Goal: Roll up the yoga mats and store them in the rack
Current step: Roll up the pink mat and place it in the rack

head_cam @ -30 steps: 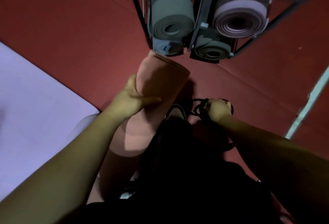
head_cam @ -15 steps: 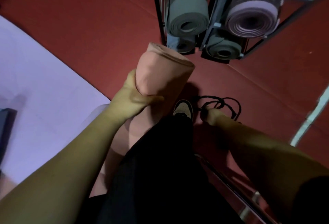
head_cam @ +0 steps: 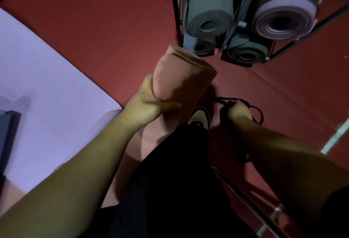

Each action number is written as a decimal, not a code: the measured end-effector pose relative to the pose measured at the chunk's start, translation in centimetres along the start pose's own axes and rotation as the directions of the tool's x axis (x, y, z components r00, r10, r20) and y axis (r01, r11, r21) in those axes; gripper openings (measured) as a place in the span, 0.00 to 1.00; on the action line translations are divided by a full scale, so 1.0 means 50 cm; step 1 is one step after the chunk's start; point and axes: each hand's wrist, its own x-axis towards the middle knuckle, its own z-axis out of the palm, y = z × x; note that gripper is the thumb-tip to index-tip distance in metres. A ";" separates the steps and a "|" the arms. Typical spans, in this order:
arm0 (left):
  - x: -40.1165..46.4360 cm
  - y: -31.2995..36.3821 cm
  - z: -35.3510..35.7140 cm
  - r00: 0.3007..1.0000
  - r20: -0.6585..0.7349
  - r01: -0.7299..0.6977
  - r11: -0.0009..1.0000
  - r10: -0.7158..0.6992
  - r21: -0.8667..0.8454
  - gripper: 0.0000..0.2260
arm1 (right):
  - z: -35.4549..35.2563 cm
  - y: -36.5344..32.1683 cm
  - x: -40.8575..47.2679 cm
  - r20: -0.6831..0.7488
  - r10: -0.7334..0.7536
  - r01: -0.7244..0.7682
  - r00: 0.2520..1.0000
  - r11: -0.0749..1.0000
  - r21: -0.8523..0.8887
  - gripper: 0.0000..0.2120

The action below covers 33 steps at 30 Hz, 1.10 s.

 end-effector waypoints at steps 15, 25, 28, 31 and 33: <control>-0.299 0.000 -0.112 0.966 -0.225 -0.160 0.976 0.125 -0.147 0.53 | -0.274 -0.380 -0.495 0.054 -0.693 0.570 0.719 0.631 0.526 0.12; -0.525 -0.072 -0.170 0.961 -0.254 -0.258 0.698 0.112 -0.668 0.51 | -0.216 -0.398 -0.881 0.075 -0.924 0.927 0.376 0.376 -0.016 0.07; -0.565 -0.086 -0.171 0.960 -0.278 -0.245 0.563 0.027 -0.789 0.50 | -0.169 -0.382 -0.940 0.026 -0.945 0.943 0.325 0.322 -0.084 0.06; -0.598 -0.090 -0.172 0.931 -0.344 -0.248 0.481 -0.120 -0.841 0.45 | -0.123 -0.367 -0.973 -0.016 -0.948 0.926 0.318 0.315 -0.207 0.10; -0.614 -0.089 -0.177 0.855 -0.431 -0.226 0.539 -0.290 -0.811 0.38 | -0.104 -0.363 -0.987 -0.015 -0.942 0.907 0.336 0.327 -0.265 0.12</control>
